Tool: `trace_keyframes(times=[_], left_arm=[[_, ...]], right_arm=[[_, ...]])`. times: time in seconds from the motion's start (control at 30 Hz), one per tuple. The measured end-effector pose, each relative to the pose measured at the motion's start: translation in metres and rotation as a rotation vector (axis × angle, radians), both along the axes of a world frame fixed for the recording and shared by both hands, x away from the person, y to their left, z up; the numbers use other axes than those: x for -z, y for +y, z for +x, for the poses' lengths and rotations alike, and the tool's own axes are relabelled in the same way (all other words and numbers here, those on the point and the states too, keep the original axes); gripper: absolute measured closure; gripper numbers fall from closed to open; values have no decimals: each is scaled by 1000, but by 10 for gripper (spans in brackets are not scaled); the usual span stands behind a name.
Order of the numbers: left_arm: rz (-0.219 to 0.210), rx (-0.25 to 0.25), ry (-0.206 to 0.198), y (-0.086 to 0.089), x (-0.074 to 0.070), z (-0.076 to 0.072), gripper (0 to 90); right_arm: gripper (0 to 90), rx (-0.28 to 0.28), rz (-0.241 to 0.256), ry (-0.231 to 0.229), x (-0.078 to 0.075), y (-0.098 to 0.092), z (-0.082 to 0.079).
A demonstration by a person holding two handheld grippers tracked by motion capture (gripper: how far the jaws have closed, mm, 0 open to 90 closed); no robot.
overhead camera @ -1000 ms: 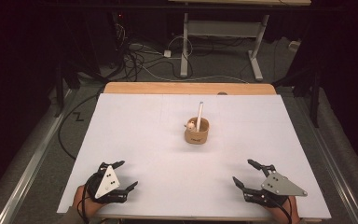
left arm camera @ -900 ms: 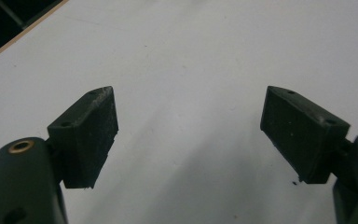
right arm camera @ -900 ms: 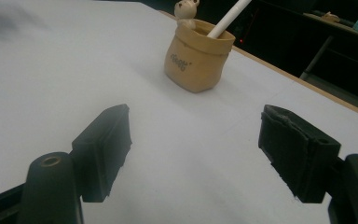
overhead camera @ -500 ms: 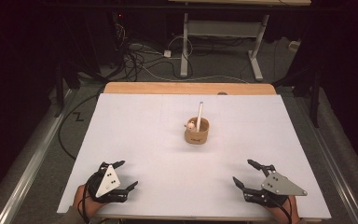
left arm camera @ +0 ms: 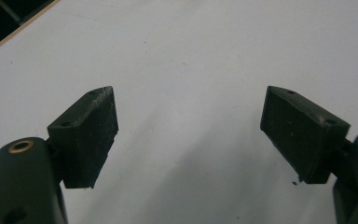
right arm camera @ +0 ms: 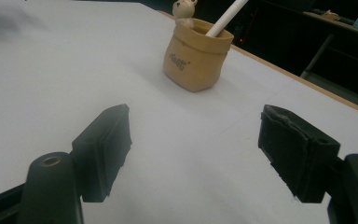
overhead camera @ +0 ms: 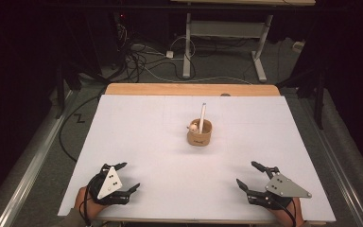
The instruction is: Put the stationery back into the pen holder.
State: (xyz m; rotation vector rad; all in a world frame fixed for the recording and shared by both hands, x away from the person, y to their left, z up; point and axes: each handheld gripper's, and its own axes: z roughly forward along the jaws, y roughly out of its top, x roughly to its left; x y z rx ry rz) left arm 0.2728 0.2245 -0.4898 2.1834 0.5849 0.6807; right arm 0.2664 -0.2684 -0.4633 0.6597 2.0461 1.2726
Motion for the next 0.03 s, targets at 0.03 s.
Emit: trace_keyframes(times=[0.03], left_arm=[[-1,-3,0,0,0,0,183]], right_arm=[[254,0,1,1,0,0,0]])
